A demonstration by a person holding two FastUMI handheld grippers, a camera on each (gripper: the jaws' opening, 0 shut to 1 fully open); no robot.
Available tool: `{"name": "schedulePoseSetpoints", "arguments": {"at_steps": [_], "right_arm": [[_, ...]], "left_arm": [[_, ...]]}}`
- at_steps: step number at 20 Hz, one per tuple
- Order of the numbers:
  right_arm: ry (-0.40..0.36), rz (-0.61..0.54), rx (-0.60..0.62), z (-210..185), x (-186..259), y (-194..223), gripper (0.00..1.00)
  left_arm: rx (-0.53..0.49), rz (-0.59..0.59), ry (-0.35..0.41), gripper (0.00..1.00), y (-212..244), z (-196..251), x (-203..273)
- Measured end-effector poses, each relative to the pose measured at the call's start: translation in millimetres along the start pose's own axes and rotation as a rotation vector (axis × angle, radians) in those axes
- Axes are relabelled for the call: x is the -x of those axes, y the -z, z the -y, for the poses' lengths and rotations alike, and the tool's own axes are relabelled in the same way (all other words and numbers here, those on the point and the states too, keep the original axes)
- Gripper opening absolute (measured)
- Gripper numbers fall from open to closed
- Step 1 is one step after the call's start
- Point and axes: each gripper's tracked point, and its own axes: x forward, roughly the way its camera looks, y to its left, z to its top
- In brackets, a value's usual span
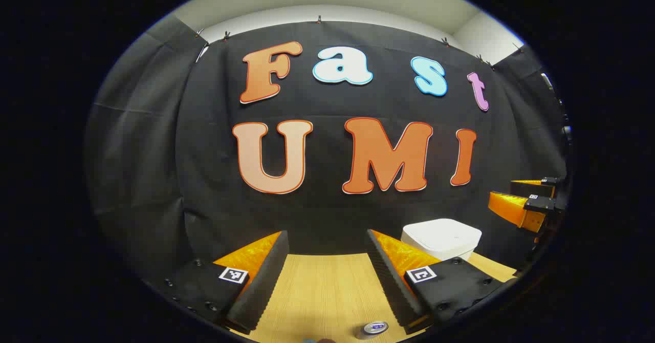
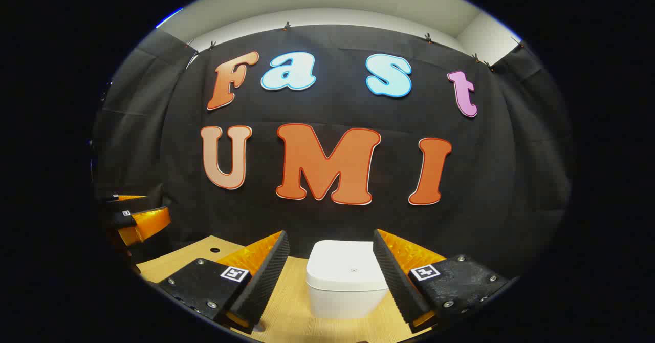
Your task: Press the lid of the desktop garbage bin to open it, pick up the crumpled paper on the desktop and throw it into the bin, then pick up the pop can on the desktop and drop it into the bin, and finally close the garbage bin lid.
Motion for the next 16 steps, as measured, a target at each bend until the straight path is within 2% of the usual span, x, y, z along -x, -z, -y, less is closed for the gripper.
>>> {"name": "schedulePoseSetpoints", "arguments": {"at_steps": [11,16], "right_arm": [[0.114,-0.004,0.025,22,9,0,0.98],[0.103,-0.004,0.045,34,1,6,0.96]], "left_arm": [[-0.047,0.023,0.081,0.96,6,7,6],[-0.052,0.019,0.064,0.96,10,13,3]]}}
